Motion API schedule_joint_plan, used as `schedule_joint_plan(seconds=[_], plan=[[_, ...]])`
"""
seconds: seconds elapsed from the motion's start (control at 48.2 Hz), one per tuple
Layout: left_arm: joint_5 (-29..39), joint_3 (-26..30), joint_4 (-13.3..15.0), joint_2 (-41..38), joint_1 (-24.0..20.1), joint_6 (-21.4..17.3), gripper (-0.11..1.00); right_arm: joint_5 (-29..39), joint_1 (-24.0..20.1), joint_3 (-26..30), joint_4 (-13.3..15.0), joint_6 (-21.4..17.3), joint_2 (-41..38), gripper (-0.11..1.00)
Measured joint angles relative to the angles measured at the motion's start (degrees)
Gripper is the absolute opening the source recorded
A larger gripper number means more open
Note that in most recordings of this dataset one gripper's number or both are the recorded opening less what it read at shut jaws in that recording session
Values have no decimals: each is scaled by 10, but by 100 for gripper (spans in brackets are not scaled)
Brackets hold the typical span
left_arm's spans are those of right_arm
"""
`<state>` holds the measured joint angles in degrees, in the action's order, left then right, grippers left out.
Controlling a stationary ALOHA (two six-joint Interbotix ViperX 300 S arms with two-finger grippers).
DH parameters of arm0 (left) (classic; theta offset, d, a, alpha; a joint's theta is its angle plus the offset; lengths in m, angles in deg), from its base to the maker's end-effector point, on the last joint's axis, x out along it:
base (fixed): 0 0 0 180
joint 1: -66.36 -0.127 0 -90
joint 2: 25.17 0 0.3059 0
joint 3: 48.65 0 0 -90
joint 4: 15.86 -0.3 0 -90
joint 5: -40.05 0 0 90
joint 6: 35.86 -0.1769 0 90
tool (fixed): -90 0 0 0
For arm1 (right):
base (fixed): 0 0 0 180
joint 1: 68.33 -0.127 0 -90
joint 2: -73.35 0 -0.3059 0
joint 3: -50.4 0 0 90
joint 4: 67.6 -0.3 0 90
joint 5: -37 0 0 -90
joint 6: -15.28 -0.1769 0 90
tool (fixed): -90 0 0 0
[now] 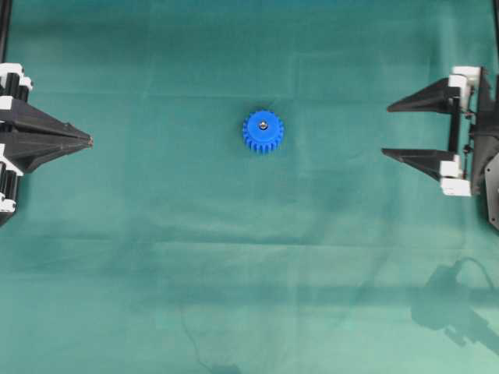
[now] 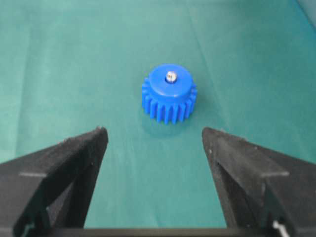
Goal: Insert the shaft placed at a random location into the center hole of the small gear at another random location.
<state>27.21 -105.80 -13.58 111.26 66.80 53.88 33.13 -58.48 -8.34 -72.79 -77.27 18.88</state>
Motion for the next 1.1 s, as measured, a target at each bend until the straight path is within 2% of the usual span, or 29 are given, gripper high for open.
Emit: schedule_joint_plan(seconds=[0.228,1.1], plan=[[0,0,0,2,0,0,0,36,0,-14,-1,0,51,78],[1,0,0,1,0,0,-1,38,0,-16,0,-1,52,78]])
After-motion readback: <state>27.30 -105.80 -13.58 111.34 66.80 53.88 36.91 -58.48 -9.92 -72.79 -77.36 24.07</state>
